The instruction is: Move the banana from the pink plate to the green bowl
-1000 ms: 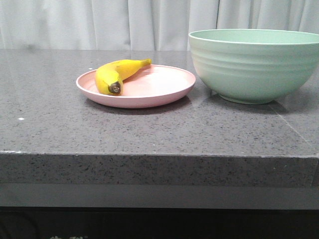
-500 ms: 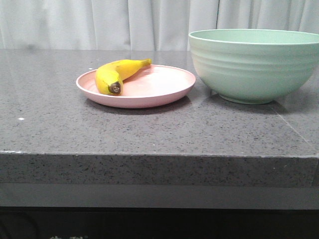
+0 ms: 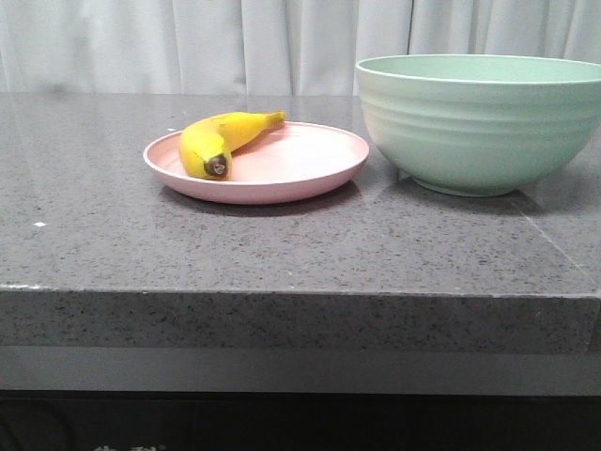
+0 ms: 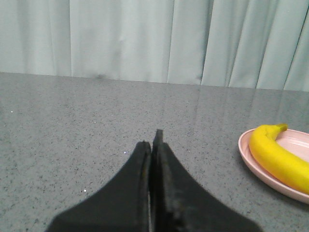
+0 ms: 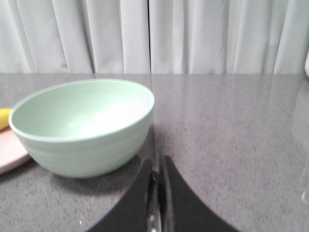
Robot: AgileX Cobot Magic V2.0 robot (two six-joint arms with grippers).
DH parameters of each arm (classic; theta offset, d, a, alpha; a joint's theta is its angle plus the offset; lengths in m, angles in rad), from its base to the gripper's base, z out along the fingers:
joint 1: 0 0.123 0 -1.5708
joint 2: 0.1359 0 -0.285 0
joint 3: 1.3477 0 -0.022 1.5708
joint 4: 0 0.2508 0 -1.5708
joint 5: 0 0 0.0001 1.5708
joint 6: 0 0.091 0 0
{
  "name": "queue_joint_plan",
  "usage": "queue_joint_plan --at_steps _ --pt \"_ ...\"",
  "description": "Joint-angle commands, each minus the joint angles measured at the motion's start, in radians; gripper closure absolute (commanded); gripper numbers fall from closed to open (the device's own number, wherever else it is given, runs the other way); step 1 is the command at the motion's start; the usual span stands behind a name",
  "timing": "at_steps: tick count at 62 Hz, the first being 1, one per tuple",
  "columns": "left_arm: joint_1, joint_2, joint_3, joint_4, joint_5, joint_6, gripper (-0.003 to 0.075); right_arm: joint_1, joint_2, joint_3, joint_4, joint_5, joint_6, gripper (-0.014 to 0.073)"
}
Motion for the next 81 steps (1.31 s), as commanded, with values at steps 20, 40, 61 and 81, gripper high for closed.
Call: queue_joint_plan --at_steps 20,40,61,81 --pt "0.0 0.249 -0.153 -0.019 -0.066 0.002 0.0652 -0.005 0.28 -0.204 -0.01 0.086 -0.007 0.0619" --pt "0.0 0.253 -0.155 -0.073 -0.118 0.002 0.0075 -0.005 0.28 -0.204 -0.015 0.064 -0.007 -0.0003" --pt "-0.162 0.606 -0.478 -0.119 0.239 0.002 0.0122 -0.003 0.28 -0.204 -0.014 0.065 -0.007 0.0003" --pt "-0.415 1.072 -0.811 -0.13 0.35 -0.151 0.0181 -0.002 0.28 -0.204 -0.014 0.065 -0.007 0.0003"
